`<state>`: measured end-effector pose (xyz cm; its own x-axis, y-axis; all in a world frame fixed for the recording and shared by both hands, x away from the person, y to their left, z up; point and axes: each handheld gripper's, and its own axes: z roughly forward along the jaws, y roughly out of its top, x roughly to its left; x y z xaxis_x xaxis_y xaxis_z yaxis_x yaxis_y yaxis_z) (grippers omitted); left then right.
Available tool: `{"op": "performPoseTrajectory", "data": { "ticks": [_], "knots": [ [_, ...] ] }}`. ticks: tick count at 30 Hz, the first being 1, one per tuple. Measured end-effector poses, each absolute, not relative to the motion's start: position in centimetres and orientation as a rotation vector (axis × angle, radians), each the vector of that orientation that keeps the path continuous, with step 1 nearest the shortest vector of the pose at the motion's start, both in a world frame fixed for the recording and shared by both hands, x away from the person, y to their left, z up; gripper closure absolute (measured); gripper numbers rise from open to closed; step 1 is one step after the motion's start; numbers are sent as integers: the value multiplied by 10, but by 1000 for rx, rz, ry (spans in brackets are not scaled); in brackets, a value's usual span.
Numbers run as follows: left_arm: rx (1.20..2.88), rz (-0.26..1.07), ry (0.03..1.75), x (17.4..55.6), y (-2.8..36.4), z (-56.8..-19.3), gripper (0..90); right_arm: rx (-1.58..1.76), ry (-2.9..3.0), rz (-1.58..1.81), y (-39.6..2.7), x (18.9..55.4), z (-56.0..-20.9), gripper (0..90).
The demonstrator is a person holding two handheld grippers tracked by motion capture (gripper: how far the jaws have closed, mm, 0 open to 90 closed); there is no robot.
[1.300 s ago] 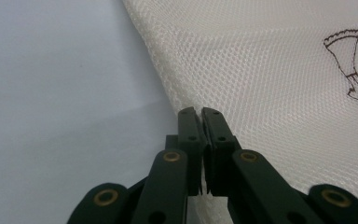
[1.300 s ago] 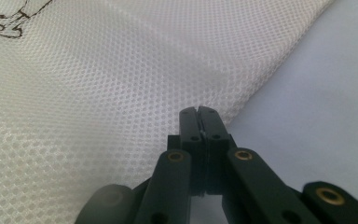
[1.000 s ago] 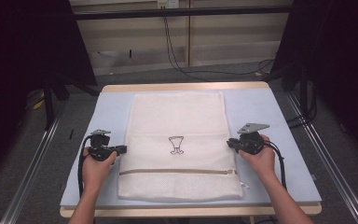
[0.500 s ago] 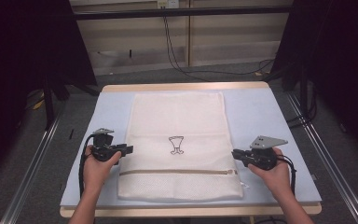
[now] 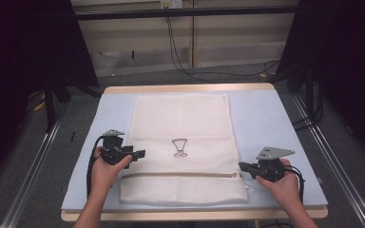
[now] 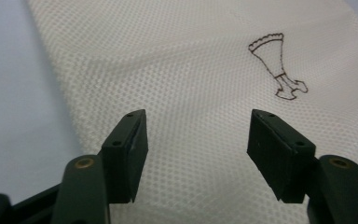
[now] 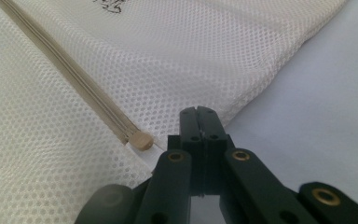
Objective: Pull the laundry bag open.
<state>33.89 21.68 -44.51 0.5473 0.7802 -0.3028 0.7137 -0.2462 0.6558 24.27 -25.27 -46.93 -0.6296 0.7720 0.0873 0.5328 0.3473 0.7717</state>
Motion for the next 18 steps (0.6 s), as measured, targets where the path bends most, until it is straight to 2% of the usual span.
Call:
{"op": "performPoseTrajectory", "data": {
  "ticks": [18],
  "knots": [
    [2023, 37, 1113, 338, 196, -444, 272, 1166, 2340, 1139, -251, 238, -472, 900]
  ]
}}
